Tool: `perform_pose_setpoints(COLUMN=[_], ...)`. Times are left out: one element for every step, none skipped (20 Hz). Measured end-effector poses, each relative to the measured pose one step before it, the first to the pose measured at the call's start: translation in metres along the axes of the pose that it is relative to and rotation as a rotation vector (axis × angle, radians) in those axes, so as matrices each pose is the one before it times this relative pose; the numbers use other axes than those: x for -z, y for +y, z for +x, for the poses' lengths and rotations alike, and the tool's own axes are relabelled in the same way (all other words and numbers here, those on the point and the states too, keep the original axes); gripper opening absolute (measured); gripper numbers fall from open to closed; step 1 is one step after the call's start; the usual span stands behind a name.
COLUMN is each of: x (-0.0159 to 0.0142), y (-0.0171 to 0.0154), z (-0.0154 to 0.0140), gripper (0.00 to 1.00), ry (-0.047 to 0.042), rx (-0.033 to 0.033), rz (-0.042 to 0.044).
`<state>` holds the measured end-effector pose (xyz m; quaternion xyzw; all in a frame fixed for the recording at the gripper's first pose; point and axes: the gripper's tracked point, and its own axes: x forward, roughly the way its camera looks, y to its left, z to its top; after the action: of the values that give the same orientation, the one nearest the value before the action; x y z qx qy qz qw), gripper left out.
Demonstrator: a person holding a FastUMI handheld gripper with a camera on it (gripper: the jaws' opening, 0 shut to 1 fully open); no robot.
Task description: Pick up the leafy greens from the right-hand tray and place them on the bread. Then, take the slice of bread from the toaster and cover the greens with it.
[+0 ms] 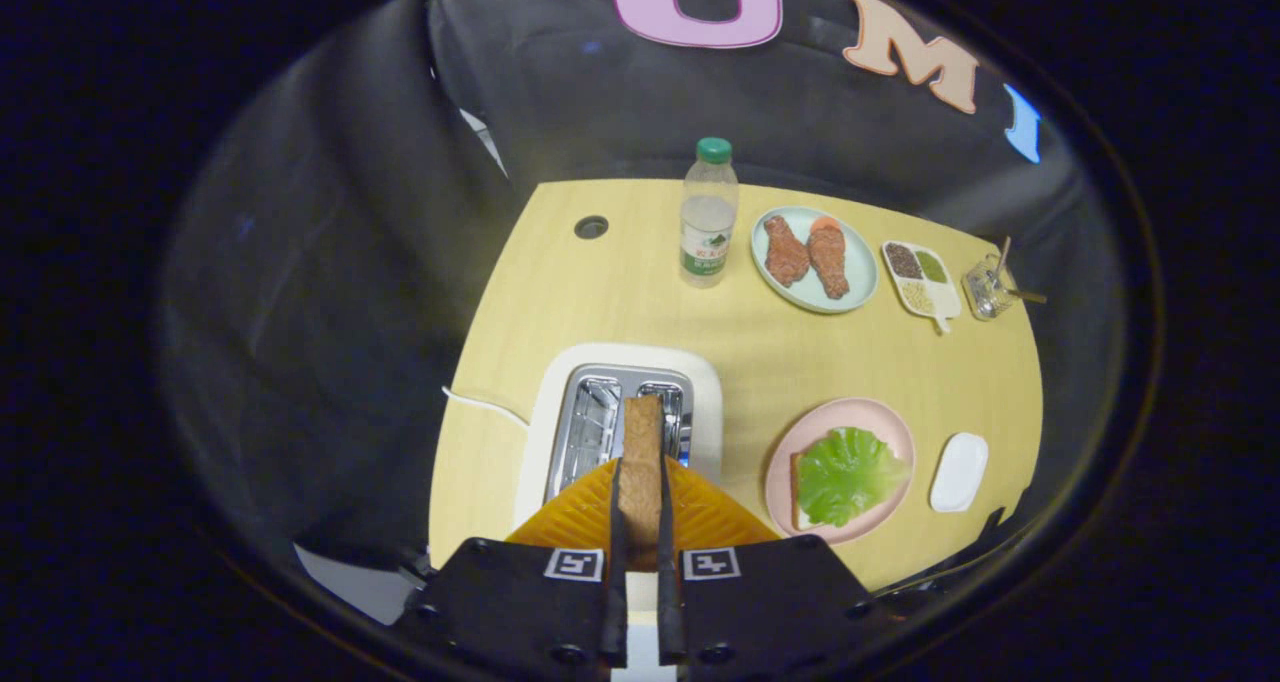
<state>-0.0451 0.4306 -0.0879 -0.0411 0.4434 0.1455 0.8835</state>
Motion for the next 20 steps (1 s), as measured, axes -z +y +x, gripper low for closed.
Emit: perform_pose_setpoints(x=[-0.00321, -0.00488, -0.00235, -0.00225, -0.00299, -0.00351, -0.00374, -0.00361, -0.0016, -0.00257, -0.00011, -0.00149, 0.00132, 0.00037, 0.00177, 0.00269, 0.00167, 0.00282, 0.00218, 0.00351], y=[-0.00168, -0.00125, -0.00147, -0.00346, -0.00347, -0.00432, -0.0043, -0.00656, -0.00745, -0.00799, -0.00712, -0.00883, -0.00939, -0.00948, -0.01249, -0.01248, -0.0124, -0.01213, -0.01095, -0.01182], z=[-0.00814, -0.00672, -0.00817, -0.0045, -0.0061, -0.00661, -0.00712, -0.00642, -0.00651, -0.0043, -0.00649, -0.00355, -0.00247, -0.00137, 0.00047, 0.002, 0.00394, 0.00566, 0.00675, 0.00843], gripper=[0.15, 0.15, 0.15, 0.15, 0.15, 0.15, 0.15, 0.15, 0.15, 0.15, 0.15, 0.15, 0.15, 0.15, 0.15, 0.15, 0.15, 0.15, 0.15, 0.15], ry=[-0.00916, -0.00939, -0.0054, -0.00472, -0.00699, -0.00728, -0.00865, -0.00629, -0.00889, -0.00685, -0.00594, -0.00317, -0.00078, 0.00207, 0.00431, 0.00693, 0.00888, 0.01043, 0.01145, 0.01214], rx=[-0.01717, -0.017, -0.0159, -0.01645, -0.01759, -0.01524, -0.01178, -0.00782, -0.00743, -0.0073, -0.00684, -0.00342, -0.00525, -0.00163, 0.00184, 0.00281, 0.0021, -0.00135, -0.00682, -0.00357], rz=[0.01657, 0.01022, 0.00583, 0.00647, 0.00705, 0.00509, 0.00369, 0.00278, 0.00443, 0.0047, 0.00727, 0.00875, 0.00991, 0.01, 0.00847, 0.01017, 0.01328, 0.01624, 0.02089, 0.01773])
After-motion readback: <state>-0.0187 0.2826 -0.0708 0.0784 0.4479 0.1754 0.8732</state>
